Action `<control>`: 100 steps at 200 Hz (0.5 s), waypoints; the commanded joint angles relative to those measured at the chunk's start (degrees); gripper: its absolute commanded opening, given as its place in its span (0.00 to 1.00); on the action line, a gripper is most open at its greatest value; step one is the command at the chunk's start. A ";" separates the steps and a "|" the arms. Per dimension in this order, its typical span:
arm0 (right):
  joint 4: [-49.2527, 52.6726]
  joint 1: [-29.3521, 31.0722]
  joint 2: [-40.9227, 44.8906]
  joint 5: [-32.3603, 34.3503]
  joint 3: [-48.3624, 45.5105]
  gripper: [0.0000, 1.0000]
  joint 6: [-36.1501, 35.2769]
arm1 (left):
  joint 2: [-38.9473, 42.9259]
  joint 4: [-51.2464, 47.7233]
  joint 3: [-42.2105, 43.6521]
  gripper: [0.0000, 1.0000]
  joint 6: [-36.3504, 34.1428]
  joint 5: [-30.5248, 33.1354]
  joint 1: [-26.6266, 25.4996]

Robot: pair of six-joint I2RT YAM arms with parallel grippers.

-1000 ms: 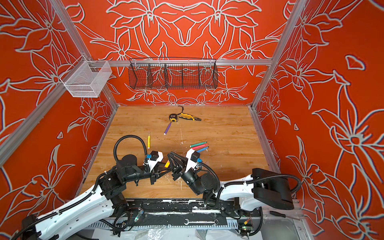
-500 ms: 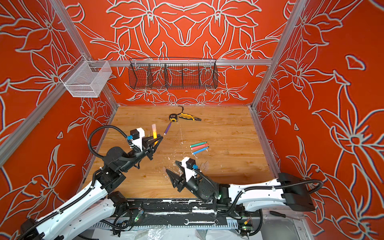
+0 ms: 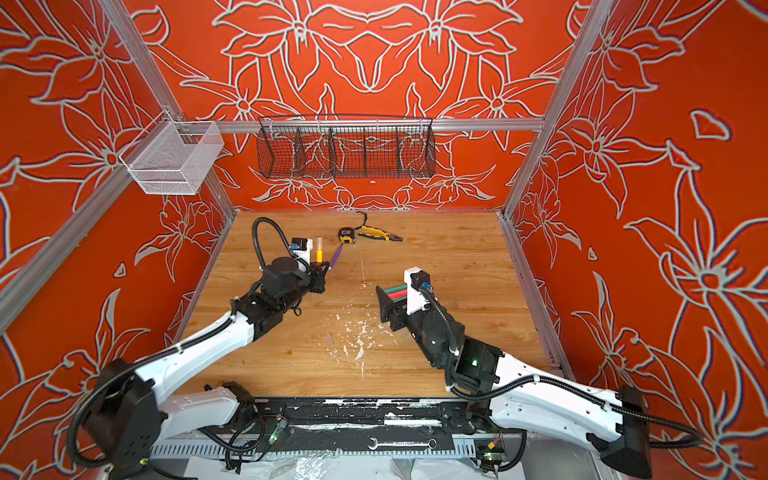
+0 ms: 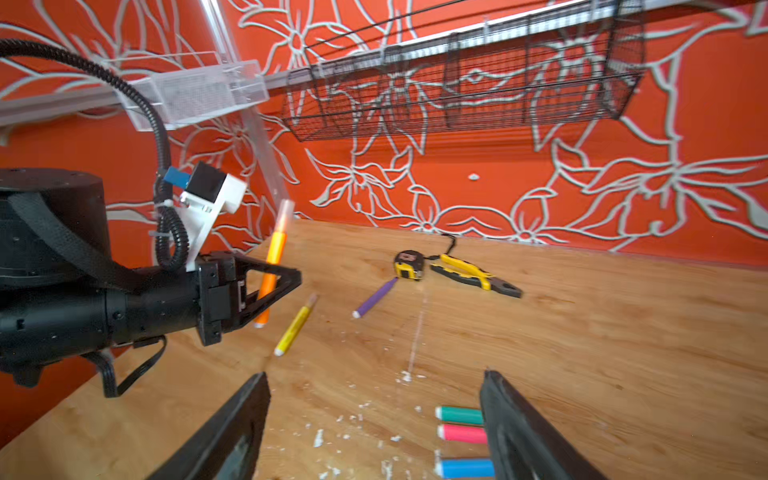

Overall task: Insert the pens into the pen caps
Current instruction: 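Lower the capped highlighter with the left gripper while the right gripper withdraws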

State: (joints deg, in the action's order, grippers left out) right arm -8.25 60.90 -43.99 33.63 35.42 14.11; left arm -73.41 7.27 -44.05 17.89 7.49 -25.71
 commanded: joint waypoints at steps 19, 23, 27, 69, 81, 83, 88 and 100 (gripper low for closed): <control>8.54 -8.32 2.89 6.87 -4.09 0.86 -3.21 | -13.86 -8.44 -5.72 0.00 8.97 -0.13 4.75; 8.40 -9.50 2.97 7.44 -4.56 0.86 -3.46 | -15.15 -9.22 -6.56 0.00 9.16 0.16 4.87; 8.27 -10.65 3.07 7.91 -5.24 0.87 -3.56 | -16.49 -10.10 -7.41 0.00 9.53 0.56 5.03; 5.78 -25.96 -2.25 2.16 -9.39 0.87 -1.29 | -25.36 -20.76 -13.56 0.00 16.45 6.68 7.07; 3.94 -28.97 -4.81 2.56 -10.40 0.85 0.04 | -26.59 -21.12 -13.77 0.00 17.68 5.15 8.45; 3.37 -29.41 -5.24 2.64 -10.64 0.85 0.22 | -26.85 -21.08 -13.84 0.00 17.74 4.59 8.68; 1.88 -30.31 -5.97 2.55 -11.43 0.85 0.38 | -27.28 -20.79 -13.99 0.00 17.64 3.19 9.12; -1.22 -32.13 -7.90 2.98 -12.96 0.85 1.35 | -28.77 -20.86 -14.71 0.00 17.31 0.71 9.80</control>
State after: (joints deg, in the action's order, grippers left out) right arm -4.01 31.75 -49.15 37.04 25.15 13.04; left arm -99.79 -10.04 -57.08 31.66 10.20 -17.69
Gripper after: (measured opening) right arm 0.849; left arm 0.146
